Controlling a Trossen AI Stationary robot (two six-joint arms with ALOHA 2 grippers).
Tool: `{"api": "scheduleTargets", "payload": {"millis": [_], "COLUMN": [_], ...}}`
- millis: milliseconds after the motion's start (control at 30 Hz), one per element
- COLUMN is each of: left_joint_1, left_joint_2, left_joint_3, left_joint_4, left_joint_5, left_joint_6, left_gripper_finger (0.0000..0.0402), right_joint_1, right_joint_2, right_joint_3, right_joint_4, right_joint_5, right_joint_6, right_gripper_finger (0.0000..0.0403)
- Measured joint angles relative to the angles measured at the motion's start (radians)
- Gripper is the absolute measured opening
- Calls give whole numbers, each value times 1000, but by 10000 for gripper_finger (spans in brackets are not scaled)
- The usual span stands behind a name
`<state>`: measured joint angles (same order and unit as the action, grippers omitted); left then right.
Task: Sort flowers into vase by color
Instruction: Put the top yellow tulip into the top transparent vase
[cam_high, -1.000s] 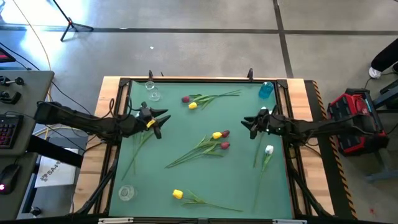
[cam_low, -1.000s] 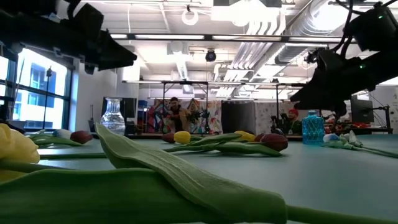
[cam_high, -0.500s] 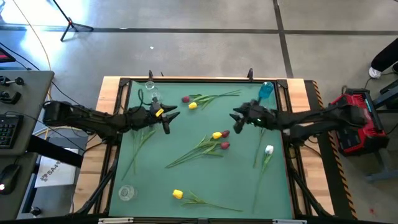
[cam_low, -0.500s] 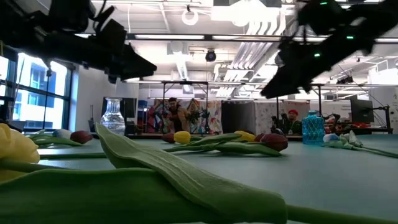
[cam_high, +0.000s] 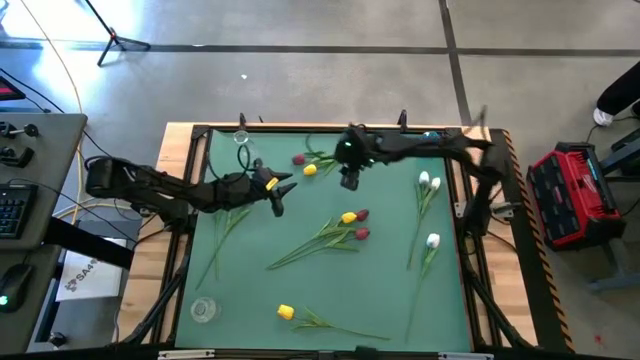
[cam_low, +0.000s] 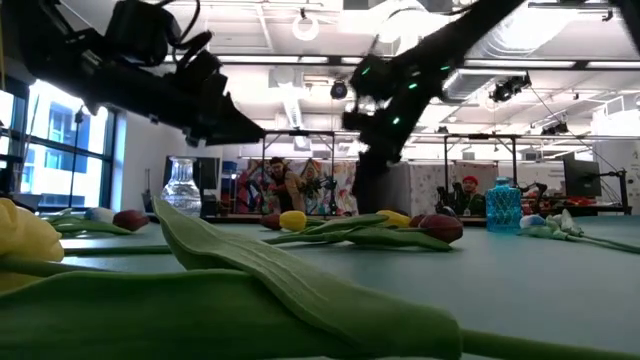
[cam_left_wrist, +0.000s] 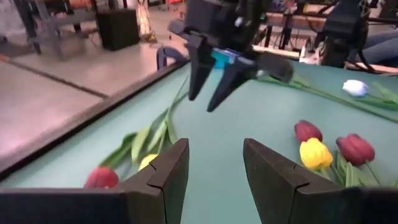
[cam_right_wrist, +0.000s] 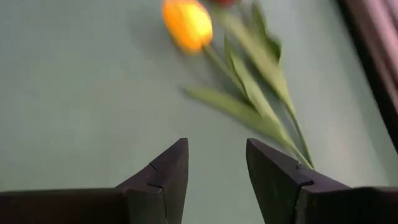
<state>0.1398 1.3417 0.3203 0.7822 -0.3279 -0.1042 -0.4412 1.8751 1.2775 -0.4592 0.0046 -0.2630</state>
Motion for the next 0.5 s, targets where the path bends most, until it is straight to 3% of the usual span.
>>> {"api": "scheduleTargets", "payload": {"millis": [100, 200, 500], "left_joint_1": [-3, -3, -3], "left_joint_2": [31, 56, 76], "left_joint_3": [0, 0, 0], "left_joint_4": [1, 2, 5], "left_joint_5": [-1, -1, -68], "left_joint_6": [-37, -52, -51], "left_gripper_finger": [142, 142, 142], "right_joint_1": [-46, -111, -235], "right_joint_2": [92, 141, 151], "right_joint_3": [129, 202, 223], "right_joint_4": [-190, -271, -223], "right_joint_5": [69, 71, -73], "right_joint_6": [-92, -125, -233], "right_gripper_finger": [149, 149, 141]}}
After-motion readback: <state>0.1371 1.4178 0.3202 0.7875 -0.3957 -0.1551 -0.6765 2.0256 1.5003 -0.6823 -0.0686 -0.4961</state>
